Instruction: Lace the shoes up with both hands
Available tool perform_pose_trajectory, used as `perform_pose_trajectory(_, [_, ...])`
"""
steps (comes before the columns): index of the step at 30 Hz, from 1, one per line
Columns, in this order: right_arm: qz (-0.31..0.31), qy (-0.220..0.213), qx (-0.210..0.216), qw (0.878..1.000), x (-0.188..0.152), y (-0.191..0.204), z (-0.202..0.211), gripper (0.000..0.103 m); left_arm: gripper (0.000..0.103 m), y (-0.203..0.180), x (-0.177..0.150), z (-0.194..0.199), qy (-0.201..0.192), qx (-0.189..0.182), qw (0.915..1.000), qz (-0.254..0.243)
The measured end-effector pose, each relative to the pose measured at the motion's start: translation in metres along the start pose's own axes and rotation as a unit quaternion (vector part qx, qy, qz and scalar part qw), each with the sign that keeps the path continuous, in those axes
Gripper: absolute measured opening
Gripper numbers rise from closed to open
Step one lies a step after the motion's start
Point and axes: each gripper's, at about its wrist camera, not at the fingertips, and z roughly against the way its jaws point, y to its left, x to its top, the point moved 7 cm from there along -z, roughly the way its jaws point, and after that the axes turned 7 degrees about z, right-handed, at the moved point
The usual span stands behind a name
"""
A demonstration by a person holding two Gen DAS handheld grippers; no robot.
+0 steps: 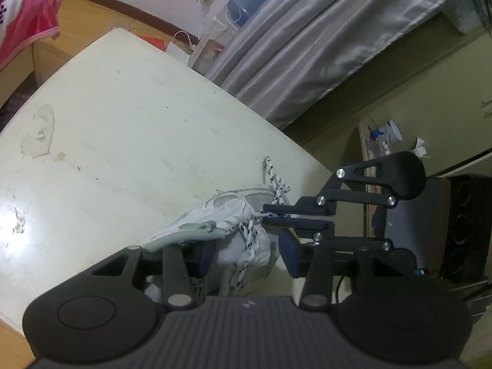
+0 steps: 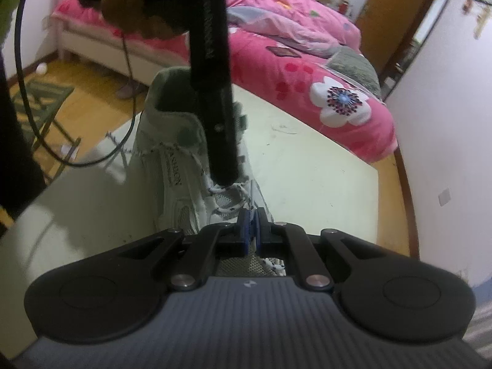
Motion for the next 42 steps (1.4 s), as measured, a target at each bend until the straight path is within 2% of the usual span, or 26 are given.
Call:
perform_pose_trajectory(20, [0.070, 0.014, 0.027, 0.997, 0.006, -0.002, -0.013, 0.003, 0.044, 0.001, 0.003, -0.002, -0.009, -0.016, 0.9998, 0.000])
perform_pose_trajectory(24, [0.063, 0.016, 0.032, 0.997, 0.006, -0.003, -0.014, 0.003, 0.044, 0.001, 0.002, -0.001, -0.013, -0.017, 0.9998, -0.001])
perform_pose_trajectory(28, [0.057, 0.015, 0.032, 0.998, 0.007, -0.002, -0.014, 0.003, 0.027, 0.007, 0.001, -0.001, -0.025, -0.012, 0.9996, -0.002])
perform_pose_trajectory(30, [0.052, 0.013, 0.031, 0.998, 0.007, -0.003, -0.014, 0.003, 0.024, 0.011, 0.001, 0.000, -0.025, -0.016, 0.9995, 0.006])
perform_pose_trajectory(36, [0.031, 0.009, 0.031, 0.999, 0.006, -0.006, -0.016, 0.003, 0.025, 0.020, 0.003, 0.004, -0.023, -0.032, 0.9978, 0.053])
perform_pose_trajectory(40, [0.033, 0.007, 0.031, 0.999, 0.006, -0.006, -0.015, 0.003, 0.038, 0.028, 0.000, 0.012, -0.028, -0.039, 0.9949, 0.089])
perform_pose_trajectory(42, [0.032, 0.007, 0.031, 0.999, 0.006, -0.006, -0.015, 0.003, 0.038, 0.034, -0.001, 0.016, -0.034, -0.038, 0.9937, 0.100])
